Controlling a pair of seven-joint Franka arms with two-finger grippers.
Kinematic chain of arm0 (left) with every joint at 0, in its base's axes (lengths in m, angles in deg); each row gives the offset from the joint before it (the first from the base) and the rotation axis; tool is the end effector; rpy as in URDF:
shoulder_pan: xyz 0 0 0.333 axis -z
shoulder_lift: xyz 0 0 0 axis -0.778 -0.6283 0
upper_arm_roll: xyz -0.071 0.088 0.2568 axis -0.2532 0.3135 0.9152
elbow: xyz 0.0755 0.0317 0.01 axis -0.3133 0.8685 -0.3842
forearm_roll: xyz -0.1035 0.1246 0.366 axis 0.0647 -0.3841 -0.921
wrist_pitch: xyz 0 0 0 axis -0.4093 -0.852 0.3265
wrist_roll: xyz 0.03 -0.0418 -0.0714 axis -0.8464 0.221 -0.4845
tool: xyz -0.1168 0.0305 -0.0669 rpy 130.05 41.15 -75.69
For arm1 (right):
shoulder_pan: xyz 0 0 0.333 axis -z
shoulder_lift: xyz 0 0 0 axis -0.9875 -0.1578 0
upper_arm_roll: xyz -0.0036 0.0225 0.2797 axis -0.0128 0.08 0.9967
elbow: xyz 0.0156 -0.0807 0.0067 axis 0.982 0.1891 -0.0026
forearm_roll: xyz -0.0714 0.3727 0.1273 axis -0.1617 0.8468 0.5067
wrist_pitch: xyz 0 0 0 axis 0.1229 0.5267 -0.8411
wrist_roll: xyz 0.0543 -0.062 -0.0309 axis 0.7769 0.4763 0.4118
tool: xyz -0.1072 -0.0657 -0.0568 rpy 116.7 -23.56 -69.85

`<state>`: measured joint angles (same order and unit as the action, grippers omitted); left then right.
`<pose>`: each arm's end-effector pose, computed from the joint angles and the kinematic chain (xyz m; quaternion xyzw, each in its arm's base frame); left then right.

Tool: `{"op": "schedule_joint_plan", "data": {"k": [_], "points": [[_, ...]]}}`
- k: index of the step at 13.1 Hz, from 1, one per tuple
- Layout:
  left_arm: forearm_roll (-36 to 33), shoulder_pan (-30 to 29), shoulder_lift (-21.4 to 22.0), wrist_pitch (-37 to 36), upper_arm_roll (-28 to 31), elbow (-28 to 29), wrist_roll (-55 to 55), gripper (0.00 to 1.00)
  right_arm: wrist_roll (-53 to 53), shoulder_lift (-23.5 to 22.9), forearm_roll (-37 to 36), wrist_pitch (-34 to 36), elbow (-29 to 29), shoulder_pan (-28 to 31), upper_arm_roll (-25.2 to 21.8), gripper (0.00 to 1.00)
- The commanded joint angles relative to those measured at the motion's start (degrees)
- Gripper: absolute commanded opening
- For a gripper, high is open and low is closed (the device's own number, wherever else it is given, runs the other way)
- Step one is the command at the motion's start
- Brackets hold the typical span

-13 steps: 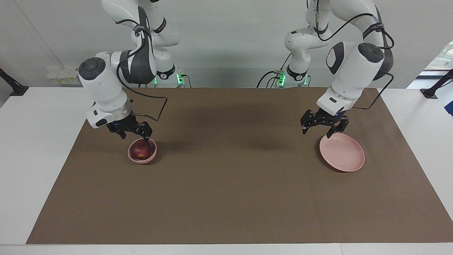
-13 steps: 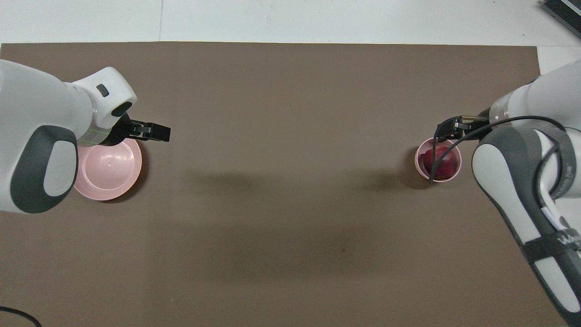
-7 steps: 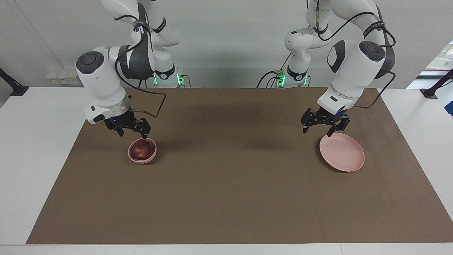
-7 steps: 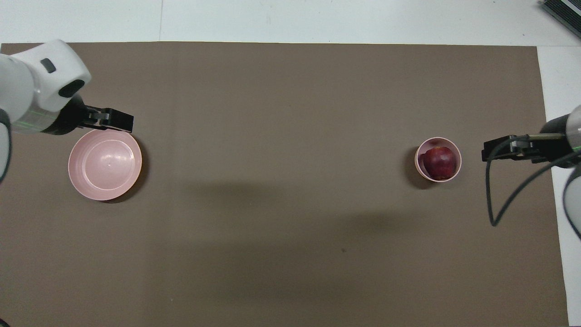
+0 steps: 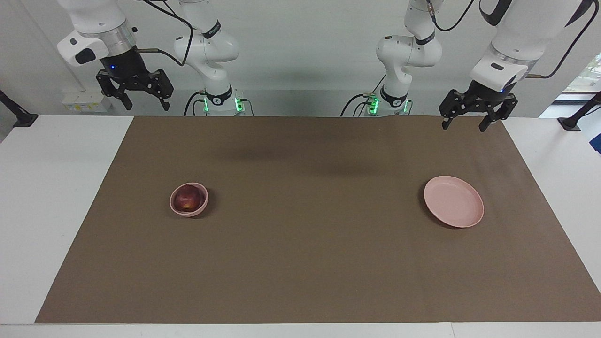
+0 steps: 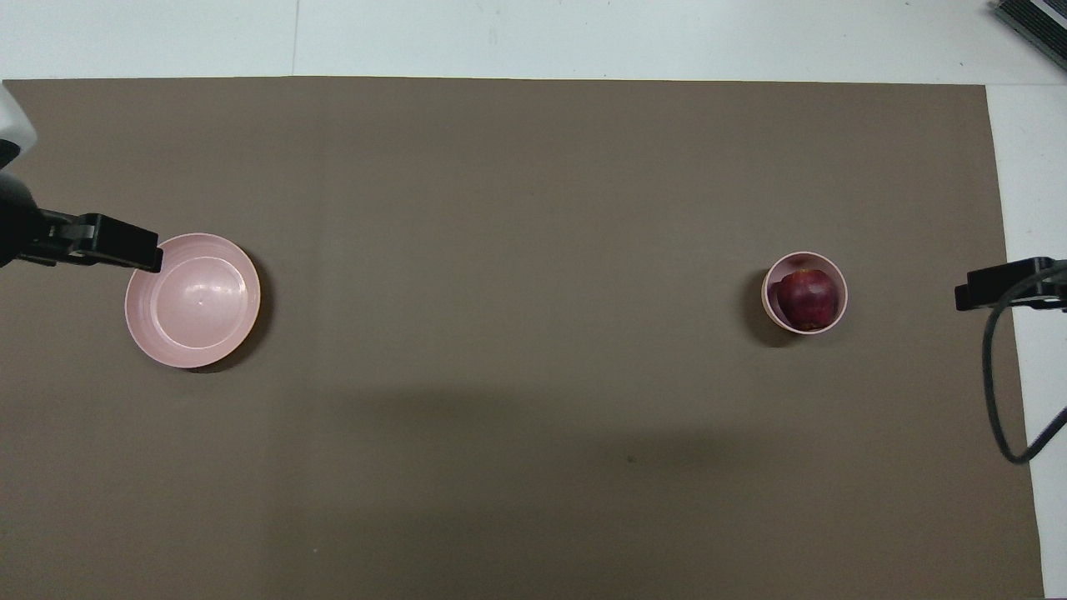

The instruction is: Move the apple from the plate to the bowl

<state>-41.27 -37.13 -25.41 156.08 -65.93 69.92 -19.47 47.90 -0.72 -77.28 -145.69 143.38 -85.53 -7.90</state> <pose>0.5542 -0.0765 0.6033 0.9978 -0.0648 0.0065 0.0095 0.5335 -0.0157 0.6002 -0.9998 0.0192 -0.0020 0.0025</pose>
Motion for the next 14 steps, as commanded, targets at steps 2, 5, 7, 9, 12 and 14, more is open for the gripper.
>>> {"op": "schedule_joint_plan", "data": {"k": [2, 5, 7, 9, 12, 14], "points": [[-0.4, -5.1, 0.0, -4.7, -6.0, -3.1, -0.2, 1.00, 1.4, 0.7, -1.2, 4.8, -0.5, 0.7, 0.5, 1.00], [-0.4, -7.4, 1.7, -4.6, -7.7, -1.8, -0.3, 1.00, 2.7, 1.0, -1.2, 4.3, 0.0, 1.4, 0.3, 1.00], [-0.5, -7.6, 2.1, -6.6, -6.9, -1.5, -0.4, 1.00, 2.3, 1.3, -1.2, 4.2, 0.2, 1.4, 0.5, 1.00], [-1.8, -7.4, 2.2, -8.0, -6.6, -1.9, -0.1, 1.00, 2.2, 1.5, -1.3, 3.5, 0.7, 1.3, 0.4, 1.00], [-1.3, -7.4, 2.4, -5.6, -6.8, -1.8, -0.2, 1.00, 1.9, 2.0, -1.5, 2.5, 2.1, 0.9, 0.5, 1.00], [-1.5, -7.5, 2.6, -5.2, -6.7, -1.6, -0.5, 1.00, 1.9, 1.9, -0.5, 2.4, 2.0, 1.4, 0.5, 1.00]]}}
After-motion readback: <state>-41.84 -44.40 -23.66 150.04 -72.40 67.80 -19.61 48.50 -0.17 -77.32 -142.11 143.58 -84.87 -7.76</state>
